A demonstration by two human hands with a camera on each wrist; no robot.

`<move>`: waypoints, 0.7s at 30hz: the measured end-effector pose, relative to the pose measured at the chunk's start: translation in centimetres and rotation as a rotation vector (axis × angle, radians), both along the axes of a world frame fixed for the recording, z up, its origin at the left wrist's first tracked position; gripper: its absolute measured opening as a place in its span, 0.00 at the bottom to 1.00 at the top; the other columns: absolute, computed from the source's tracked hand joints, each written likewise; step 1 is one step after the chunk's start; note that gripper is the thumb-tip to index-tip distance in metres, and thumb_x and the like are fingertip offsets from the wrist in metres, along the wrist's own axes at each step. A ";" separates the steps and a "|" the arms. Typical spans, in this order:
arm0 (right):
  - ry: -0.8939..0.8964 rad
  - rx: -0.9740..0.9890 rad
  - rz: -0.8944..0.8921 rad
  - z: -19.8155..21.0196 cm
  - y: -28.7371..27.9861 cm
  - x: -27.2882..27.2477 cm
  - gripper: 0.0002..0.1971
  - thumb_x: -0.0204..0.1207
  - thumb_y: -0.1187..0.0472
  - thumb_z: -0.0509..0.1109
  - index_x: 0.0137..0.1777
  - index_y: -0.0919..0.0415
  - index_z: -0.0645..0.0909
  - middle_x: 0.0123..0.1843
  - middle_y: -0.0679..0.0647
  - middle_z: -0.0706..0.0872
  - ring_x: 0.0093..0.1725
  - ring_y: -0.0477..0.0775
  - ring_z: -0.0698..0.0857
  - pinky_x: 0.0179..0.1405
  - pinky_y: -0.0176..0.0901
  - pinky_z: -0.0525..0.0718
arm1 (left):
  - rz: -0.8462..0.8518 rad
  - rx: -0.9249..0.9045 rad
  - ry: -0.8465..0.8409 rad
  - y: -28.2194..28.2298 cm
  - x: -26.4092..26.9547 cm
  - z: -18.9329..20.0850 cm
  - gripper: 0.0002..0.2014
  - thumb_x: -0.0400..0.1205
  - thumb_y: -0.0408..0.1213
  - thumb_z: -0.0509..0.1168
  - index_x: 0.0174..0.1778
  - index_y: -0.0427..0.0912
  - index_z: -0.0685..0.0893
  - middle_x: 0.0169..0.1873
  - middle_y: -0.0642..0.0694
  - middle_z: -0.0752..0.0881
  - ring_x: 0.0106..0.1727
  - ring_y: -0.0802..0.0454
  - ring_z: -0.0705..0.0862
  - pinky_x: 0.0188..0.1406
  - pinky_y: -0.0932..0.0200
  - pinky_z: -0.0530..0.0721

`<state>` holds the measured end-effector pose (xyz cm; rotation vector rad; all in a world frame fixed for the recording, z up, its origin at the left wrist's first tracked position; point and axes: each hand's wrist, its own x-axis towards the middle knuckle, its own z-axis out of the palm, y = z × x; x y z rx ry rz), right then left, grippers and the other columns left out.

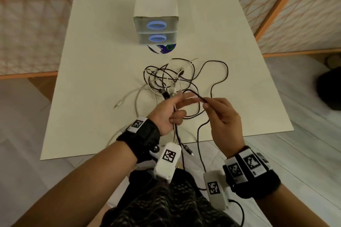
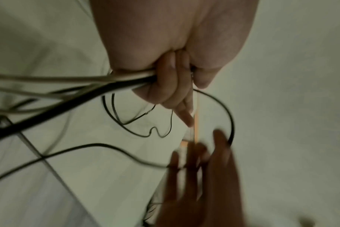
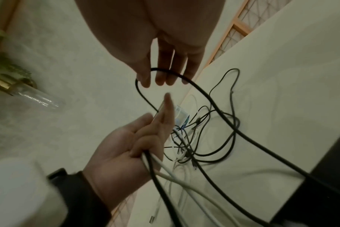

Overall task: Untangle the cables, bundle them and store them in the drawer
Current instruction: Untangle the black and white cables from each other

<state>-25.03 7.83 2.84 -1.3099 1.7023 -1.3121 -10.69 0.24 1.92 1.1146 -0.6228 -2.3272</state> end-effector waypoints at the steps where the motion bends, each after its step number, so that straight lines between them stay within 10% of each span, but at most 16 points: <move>1: -0.026 0.028 0.039 -0.2 0.5 -0.3 0.09 0.78 0.64 0.67 0.53 0.57 0.87 0.44 0.50 0.85 0.44 0.44 0.84 0.45 0.29 0.79 | 0.053 0.033 0.061 -0.5 0.3 -0.1 0.18 0.87 0.48 0.50 0.53 0.44 0.84 0.49 0.50 0.91 0.13 0.63 0.58 0.12 0.70 0.50; 9: 0.310 0.651 0.606 -4.2 5.3 -3.4 0.07 0.78 0.59 0.67 0.48 0.51 0.87 0.43 0.45 0.90 0.47 0.46 0.86 0.49 0.35 0.81 | 0.236 -0.068 0.045 -2.6 3.1 0.9 0.11 0.87 0.43 0.53 0.53 0.49 0.81 0.25 0.55 0.80 0.12 0.63 0.59 0.10 0.71 0.54; 13: 0.042 0.574 0.404 -3.2 3.3 -2.6 0.11 0.81 0.58 0.63 0.60 0.53 0.82 0.56 0.46 0.88 0.58 0.43 0.84 0.65 0.40 0.78 | -0.154 -0.244 -0.085 0.5 2.9 0.9 0.13 0.87 0.42 0.52 0.52 0.47 0.82 0.27 0.50 0.80 0.17 0.63 0.60 0.13 0.70 0.56; 16: -0.229 0.488 0.344 -0.6 0.1 -0.8 0.16 0.82 0.52 0.59 0.55 0.60 0.84 0.49 0.52 0.88 0.49 0.46 0.85 0.56 0.49 0.80 | -0.402 -0.415 -0.257 2.8 1.7 0.2 0.10 0.87 0.42 0.53 0.51 0.51 0.80 0.29 0.49 0.82 0.19 0.59 0.61 0.15 0.68 0.58; 19: -0.217 0.404 0.328 1.0 -1.8 0.6 0.14 0.83 0.59 0.59 0.46 0.66 0.84 0.37 0.60 0.84 0.31 0.45 0.81 0.35 0.39 0.83 | -0.411 -0.431 -0.324 4.1 1.0 -0.6 0.10 0.87 0.43 0.54 0.53 0.48 0.80 0.32 0.50 0.86 0.19 0.58 0.60 0.16 0.66 0.56; 21: -0.176 0.359 0.275 0.8 -2.1 0.9 0.13 0.82 0.60 0.59 0.43 0.59 0.85 0.39 0.62 0.87 0.38 0.52 0.86 0.45 0.46 0.87 | -0.336 -0.413 -0.381 4.0 1.4 -1.0 0.16 0.86 0.51 0.54 0.53 0.48 0.84 0.38 0.47 0.85 0.20 0.59 0.62 0.19 0.66 0.59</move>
